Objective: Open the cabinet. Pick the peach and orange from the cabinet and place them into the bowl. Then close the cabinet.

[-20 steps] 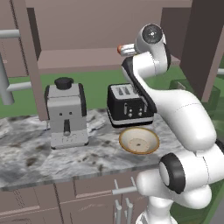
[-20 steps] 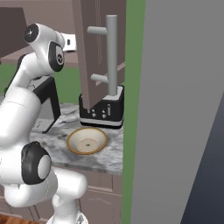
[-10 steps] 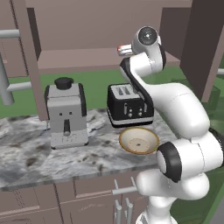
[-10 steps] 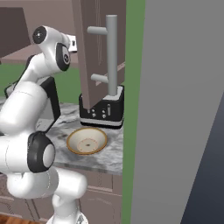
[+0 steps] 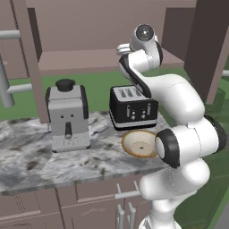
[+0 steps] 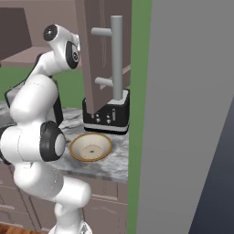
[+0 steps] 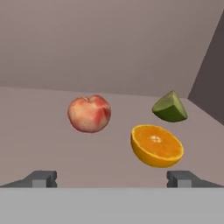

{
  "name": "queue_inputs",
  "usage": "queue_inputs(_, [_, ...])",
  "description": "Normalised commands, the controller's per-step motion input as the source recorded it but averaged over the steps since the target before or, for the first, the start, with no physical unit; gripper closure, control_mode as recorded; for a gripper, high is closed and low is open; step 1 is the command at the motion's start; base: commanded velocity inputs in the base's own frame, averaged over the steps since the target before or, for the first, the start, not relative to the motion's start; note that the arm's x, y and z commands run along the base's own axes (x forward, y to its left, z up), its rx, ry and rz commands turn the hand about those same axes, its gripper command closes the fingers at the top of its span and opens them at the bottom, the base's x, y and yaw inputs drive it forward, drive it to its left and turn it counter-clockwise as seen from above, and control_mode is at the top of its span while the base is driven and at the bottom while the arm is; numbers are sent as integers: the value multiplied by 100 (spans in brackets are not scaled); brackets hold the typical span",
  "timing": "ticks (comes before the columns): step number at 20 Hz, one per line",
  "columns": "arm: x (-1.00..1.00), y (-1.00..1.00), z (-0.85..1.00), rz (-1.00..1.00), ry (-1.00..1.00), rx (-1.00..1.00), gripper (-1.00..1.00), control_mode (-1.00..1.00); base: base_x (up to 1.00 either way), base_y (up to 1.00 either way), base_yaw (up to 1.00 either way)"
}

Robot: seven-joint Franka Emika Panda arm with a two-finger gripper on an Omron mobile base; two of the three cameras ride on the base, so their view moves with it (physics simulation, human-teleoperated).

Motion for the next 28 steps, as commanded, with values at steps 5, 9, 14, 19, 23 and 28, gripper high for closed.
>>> queue_inputs(5, [43,14,-3,-1,6,3,-100,-100,0,0,0])
queue_inputs(9, [24,8,-6,0,1,0,-100,-100,0,0,0])
queue_inputs(14, [0,0,-1,0,0,0,-100,-100,0,0,0])
queue_inputs(19, [0,0,-21,0,0,0,-100,-100,0,0,0])
queue_inputs(23, [5,0,-19,0,0,0,-100,-100,0,0,0])
queue_inputs(28, [20,0,-6,0,0,0,-100,-100,0,0,0])
